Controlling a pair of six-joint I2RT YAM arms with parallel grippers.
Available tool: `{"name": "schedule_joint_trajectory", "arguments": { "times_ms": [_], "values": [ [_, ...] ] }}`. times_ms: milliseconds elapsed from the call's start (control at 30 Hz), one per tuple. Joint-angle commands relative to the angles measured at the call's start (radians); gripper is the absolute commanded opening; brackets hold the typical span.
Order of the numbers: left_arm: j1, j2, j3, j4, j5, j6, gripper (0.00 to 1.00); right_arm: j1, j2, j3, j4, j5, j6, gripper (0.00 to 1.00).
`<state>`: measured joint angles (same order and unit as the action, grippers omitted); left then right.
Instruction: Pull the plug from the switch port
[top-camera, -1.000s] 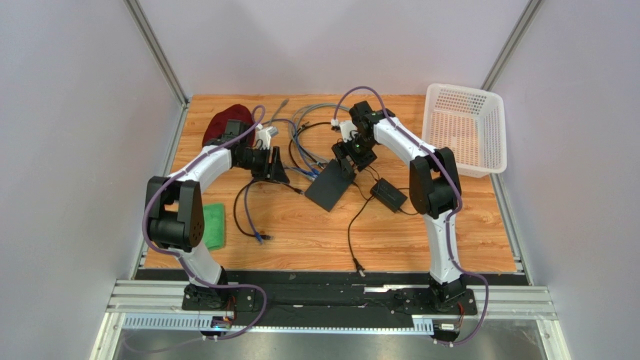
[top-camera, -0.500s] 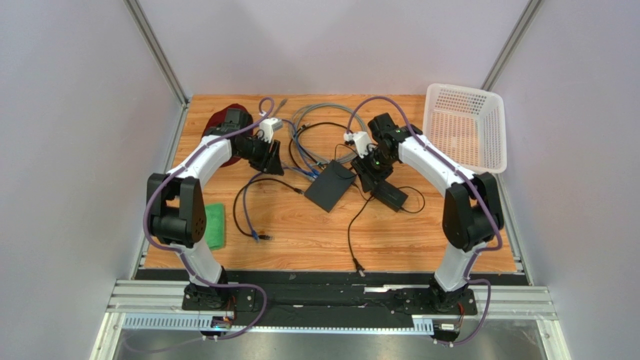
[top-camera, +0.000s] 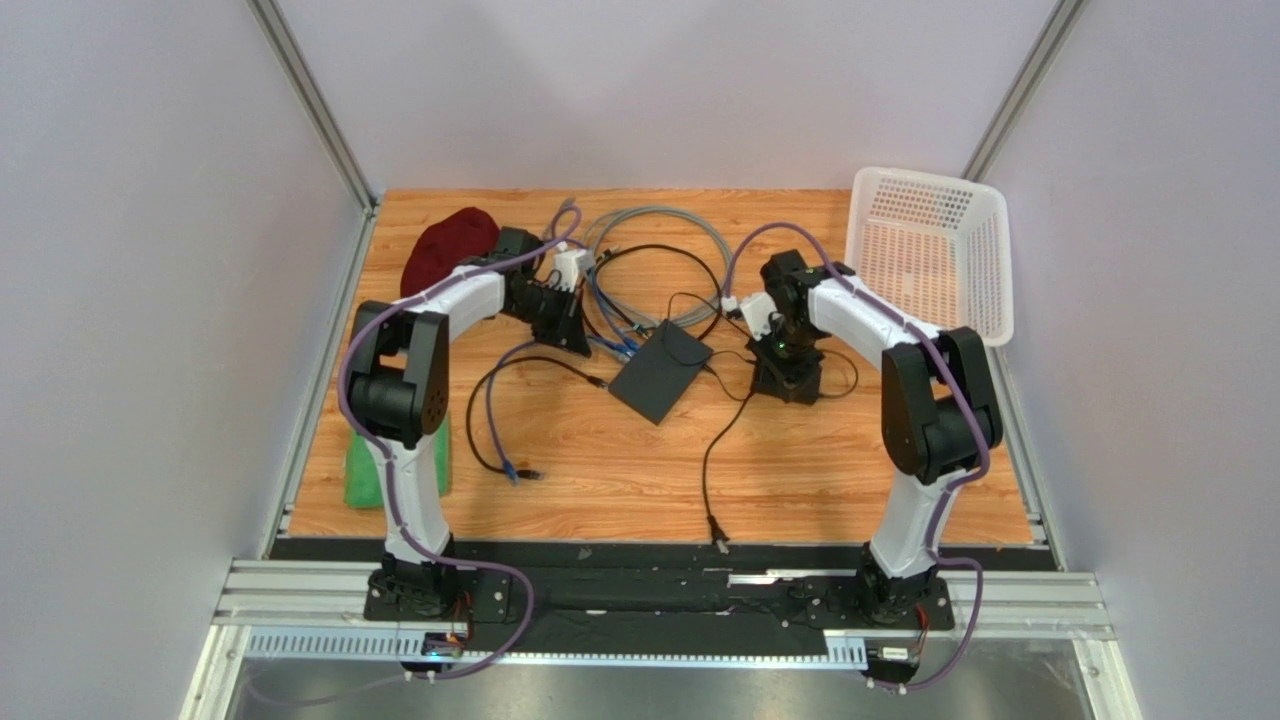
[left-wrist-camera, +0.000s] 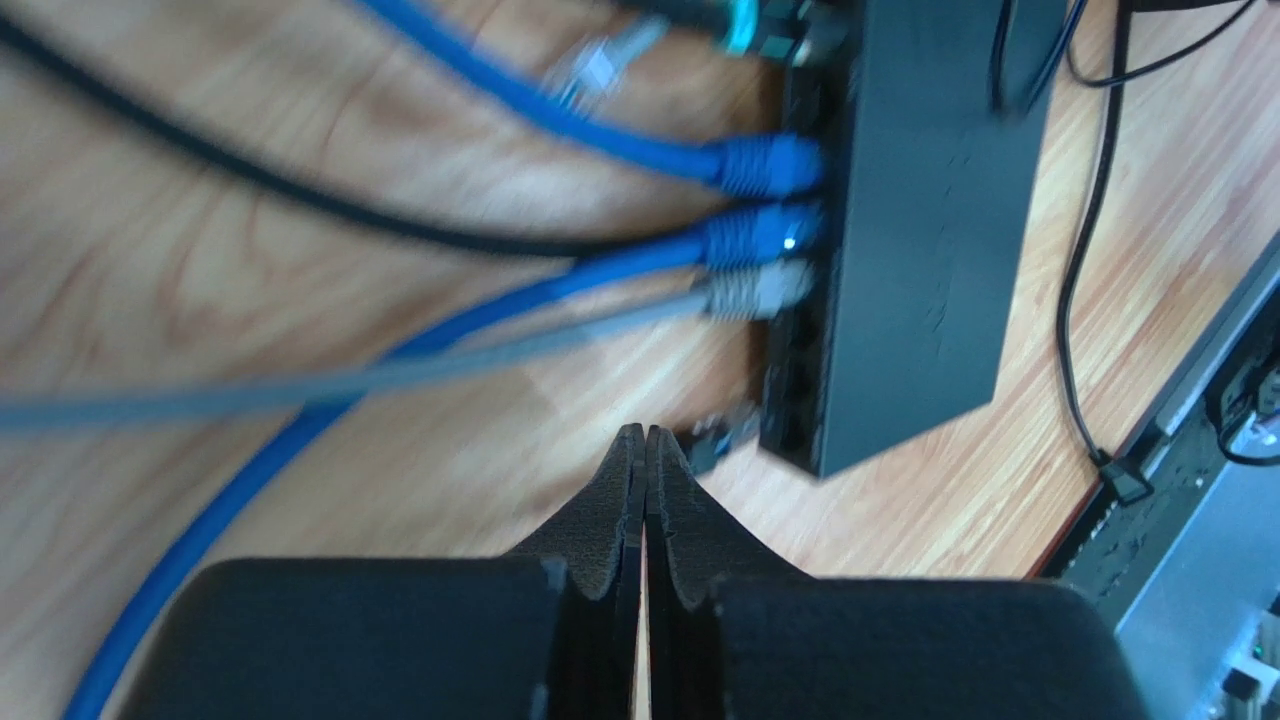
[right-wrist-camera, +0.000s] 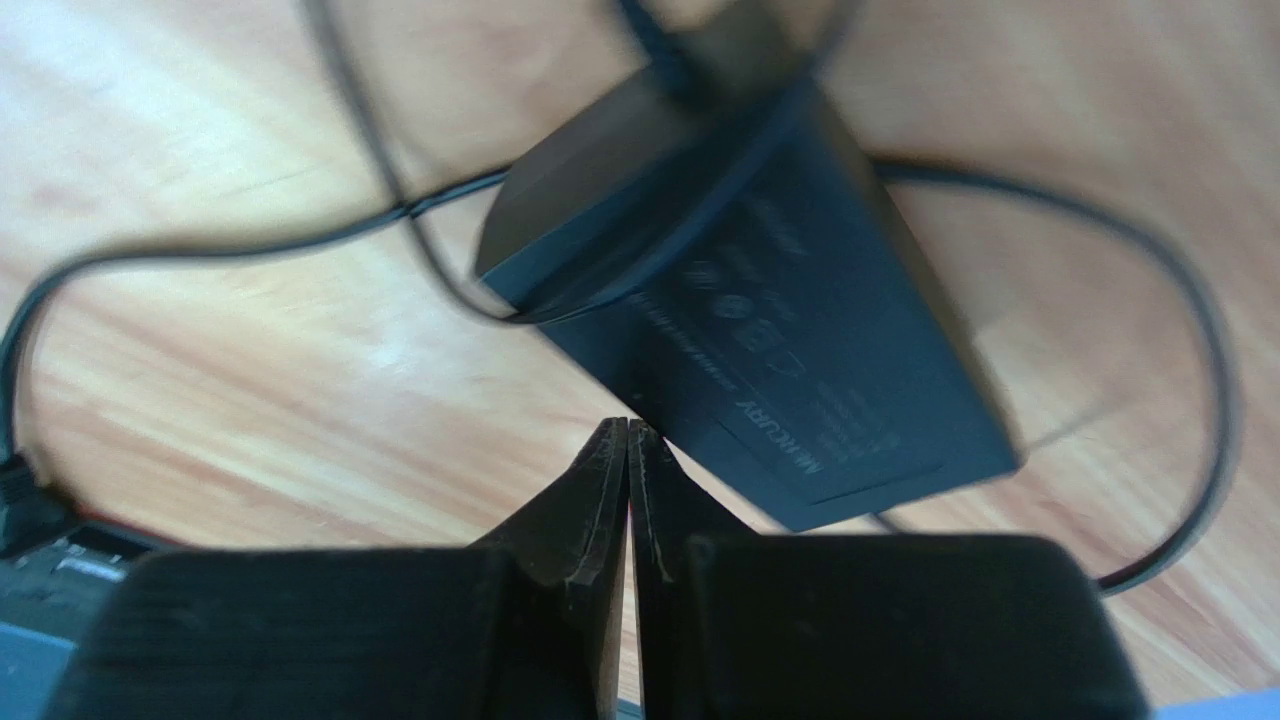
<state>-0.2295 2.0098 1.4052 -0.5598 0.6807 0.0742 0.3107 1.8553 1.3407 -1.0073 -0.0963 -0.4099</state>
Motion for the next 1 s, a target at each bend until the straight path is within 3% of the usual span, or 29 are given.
{"name": "schedule_joint_trajectory", "arguments": {
  "times_ms": [0, 100, 167, 333, 533, 767, 967],
  "values": [
    [-0.045, 0.047, 0.069, 0.133, 0.06, -0.069, 0.0, -0.045, 0.059, 0.103, 0.028, 0.151, -0.049, 0.07],
    [-0.065, 0.079, 0.08, 0.173, 0.079, -0.122, 0.0, -0.056, 0.137, 0.161, 0.049, 0.252, -0.053, 0.07],
    [-0.086, 0.092, 0.071, 0.181, 0.077, -0.12, 0.0, -0.065, 0.156, 0.214, 0.033, 0.228, -0.052, 0.08],
    [-0.134, 0.055, 0.017, 0.143, 0.059, -0.077, 0.0, -0.052, 0.07, 0.264, -0.048, -0.031, -0.044, 0.11],
    [-0.218, -0.022, -0.057, 0.037, 0.052, 0.016, 0.01, -0.019, 0.042, 0.252, -0.017, -0.158, -0.009, 0.11],
    [-0.223, -0.092, -0.063, -0.08, -0.001, 0.104, 0.03, 0.001, 0.156, 0.324, -0.007, -0.14, 0.031, 0.1],
    [-0.223, -0.108, -0.098, 0.011, 0.0, 0.062, 0.04, 0.025, 0.206, 0.33, 0.012, -0.105, 0.069, 0.09]
  ]
}}
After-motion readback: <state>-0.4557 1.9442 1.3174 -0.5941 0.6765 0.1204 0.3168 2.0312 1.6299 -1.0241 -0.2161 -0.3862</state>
